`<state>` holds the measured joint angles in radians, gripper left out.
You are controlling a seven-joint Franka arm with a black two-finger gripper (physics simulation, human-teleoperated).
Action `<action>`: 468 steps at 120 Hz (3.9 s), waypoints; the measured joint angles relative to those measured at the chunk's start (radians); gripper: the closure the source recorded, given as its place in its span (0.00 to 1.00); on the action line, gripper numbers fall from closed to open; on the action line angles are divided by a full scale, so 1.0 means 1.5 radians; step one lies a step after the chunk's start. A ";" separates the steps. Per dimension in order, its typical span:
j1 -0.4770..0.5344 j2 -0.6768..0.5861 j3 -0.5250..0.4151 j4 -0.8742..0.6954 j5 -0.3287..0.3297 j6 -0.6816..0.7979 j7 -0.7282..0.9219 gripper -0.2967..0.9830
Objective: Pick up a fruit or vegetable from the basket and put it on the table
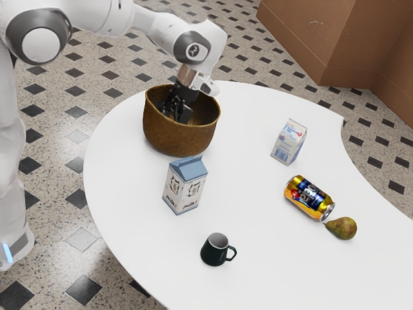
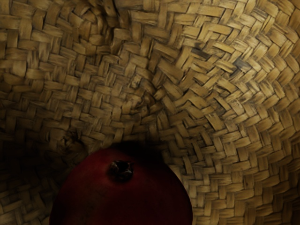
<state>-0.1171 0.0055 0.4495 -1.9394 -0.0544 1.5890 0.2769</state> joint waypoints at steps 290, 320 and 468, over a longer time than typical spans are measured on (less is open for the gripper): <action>0.039 0.031 0.007 -0.019 -0.012 0.107 -0.011 0.53; 0.031 0.016 -0.008 0.058 -0.006 0.067 -0.022 0.56; -0.110 -0.071 -0.229 0.299 0.037 0.020 -0.402 0.24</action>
<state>-0.2820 -0.1009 0.1066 -1.4914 0.0014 1.6189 -0.3259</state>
